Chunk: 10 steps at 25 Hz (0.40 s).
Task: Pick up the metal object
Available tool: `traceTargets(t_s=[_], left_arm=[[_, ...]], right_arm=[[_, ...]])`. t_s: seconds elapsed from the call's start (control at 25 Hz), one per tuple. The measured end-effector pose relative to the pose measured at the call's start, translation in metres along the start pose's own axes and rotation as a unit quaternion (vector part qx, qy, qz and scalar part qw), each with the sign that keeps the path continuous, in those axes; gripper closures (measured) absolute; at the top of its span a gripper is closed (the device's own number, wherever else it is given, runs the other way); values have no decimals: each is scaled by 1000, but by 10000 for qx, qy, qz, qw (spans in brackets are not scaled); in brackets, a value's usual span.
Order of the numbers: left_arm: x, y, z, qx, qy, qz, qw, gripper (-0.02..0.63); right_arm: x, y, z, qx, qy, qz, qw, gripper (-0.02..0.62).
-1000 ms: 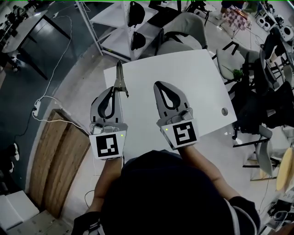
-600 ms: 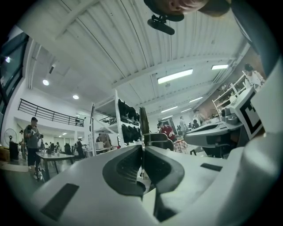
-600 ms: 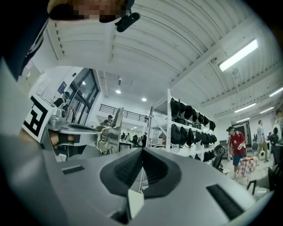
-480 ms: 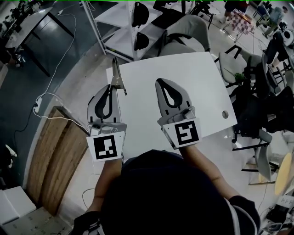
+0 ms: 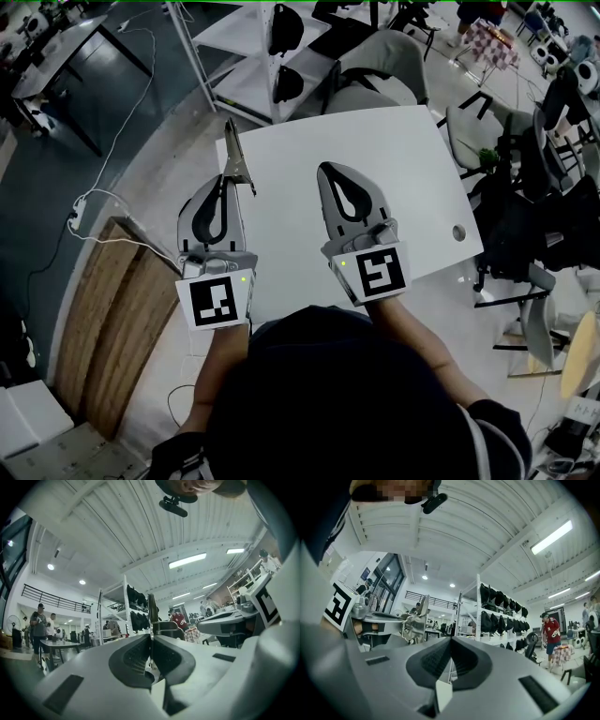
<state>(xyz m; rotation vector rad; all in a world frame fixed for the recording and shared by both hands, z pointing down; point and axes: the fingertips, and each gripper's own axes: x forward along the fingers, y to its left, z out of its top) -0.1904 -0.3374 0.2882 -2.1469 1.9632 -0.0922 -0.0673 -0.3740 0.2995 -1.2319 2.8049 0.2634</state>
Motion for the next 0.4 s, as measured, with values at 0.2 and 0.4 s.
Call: traceTargets(t_s=[0.2,0.4], left_arm=[[0,1,-4,41,105,-3,9999,583],[1,0,0,-14,-1,-26,10000,583]], right_arm=[[0,-1,-1,21,32,-9,10000,569],[1,-1,0,-10,11,7,10000,569]])
